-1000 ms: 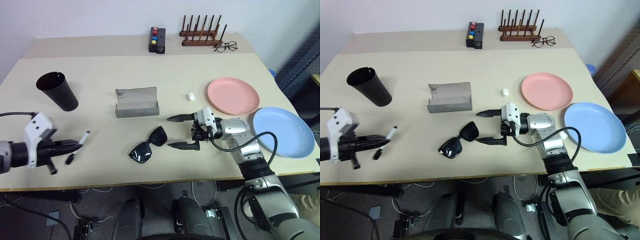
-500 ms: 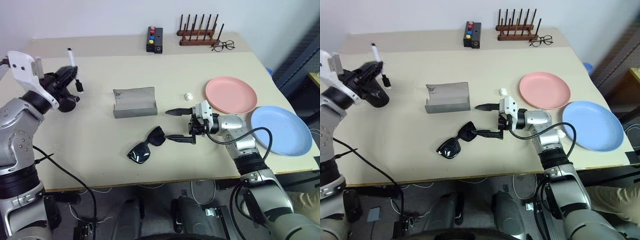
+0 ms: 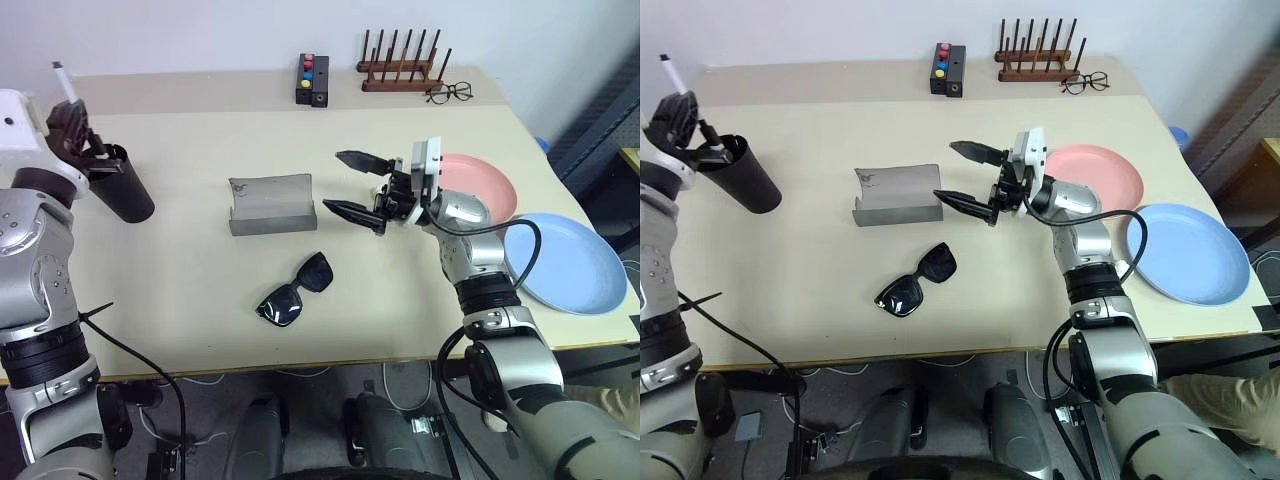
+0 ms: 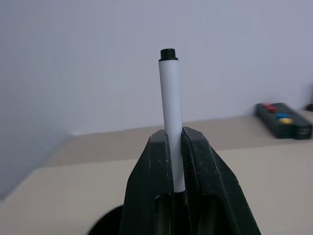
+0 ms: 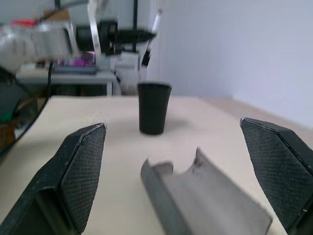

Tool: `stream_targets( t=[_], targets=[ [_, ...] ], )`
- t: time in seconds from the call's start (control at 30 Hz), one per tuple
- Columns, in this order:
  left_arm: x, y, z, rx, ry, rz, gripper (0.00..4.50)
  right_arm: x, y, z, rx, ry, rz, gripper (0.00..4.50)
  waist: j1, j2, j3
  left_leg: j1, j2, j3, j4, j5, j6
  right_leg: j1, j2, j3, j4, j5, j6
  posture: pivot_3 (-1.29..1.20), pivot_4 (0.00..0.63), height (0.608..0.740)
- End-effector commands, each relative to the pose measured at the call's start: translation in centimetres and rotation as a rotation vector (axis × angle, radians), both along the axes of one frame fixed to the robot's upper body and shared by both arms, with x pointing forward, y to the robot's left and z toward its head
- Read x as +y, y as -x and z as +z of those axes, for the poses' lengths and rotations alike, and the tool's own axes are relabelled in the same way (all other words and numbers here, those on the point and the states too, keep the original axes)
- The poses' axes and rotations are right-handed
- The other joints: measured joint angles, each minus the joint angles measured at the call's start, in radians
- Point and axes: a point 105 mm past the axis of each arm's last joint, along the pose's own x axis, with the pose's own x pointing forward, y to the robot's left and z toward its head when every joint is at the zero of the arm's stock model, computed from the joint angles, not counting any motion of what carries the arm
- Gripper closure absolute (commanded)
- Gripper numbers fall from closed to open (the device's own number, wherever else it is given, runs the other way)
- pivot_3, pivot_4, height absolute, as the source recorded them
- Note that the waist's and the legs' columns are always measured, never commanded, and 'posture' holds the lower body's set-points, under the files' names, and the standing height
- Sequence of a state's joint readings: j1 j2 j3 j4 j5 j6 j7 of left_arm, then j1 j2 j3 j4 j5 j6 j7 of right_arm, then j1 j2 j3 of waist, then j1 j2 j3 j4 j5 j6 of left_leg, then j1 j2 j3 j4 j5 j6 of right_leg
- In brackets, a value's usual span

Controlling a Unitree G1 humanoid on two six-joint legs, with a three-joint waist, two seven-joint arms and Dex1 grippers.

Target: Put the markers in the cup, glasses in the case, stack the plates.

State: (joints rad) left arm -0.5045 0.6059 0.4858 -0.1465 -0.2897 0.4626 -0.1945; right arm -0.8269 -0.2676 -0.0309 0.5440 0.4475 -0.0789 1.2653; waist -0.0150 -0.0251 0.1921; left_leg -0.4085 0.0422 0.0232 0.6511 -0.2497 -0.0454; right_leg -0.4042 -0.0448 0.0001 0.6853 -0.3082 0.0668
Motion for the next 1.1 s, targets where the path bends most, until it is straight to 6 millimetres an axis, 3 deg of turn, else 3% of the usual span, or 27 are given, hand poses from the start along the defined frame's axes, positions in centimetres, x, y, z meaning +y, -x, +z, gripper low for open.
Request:
stream_targets(
  t=[0.03,0.33,0.57,1.1],
  targets=[
    [1.4,1.1,1.3,-0.072,-0.055,0.107,4.4,0.0,0.2,2.6,-0.046,-0.078,0.033,0.0,0.0,0.0,0.0,0.0,0.0,0.0,0.0,0.0,0.0,0.0,0.0,0.0,0.0,0.0,0.0,0.0,0.15,0.74],
    [3.9,2.0,0.8,-0.115,-0.077,0.335,4.4,0.2,0.6,2.8,-0.048,-0.08,0.073,0.0,0.001,0.0,0.0,0.0,0.0,0.0,0.0,0.0,0.0,0.0,-0.001,0.0,0.0,0.0,0.0,0.0,0.15,0.74],
    [4.5,1.8,0.6,-0.116,-0.082,0.387,4.4,0.4,0.7,2.7,-0.048,-0.082,0.078,0.0,0.0,0.0,0.0,0.0,0.0,0.0,0.0,0.0,0.0,0.0,-0.001,0.0,0.0,0.0,0.0,0.0,0.15,0.74],
    [2.9,-2.3,-0.9,-0.115,0.001,0.309,4.4,0.1,0.6,2.4,-0.047,-0.072,0.054,0.0,-0.001,0.0,0.0,0.0,0.0,0.001,-0.001,0.0,0.0,-0.001,-0.001,0.0,0.0,0.0,0.0,0.0,0.15,0.74]
  ],
)
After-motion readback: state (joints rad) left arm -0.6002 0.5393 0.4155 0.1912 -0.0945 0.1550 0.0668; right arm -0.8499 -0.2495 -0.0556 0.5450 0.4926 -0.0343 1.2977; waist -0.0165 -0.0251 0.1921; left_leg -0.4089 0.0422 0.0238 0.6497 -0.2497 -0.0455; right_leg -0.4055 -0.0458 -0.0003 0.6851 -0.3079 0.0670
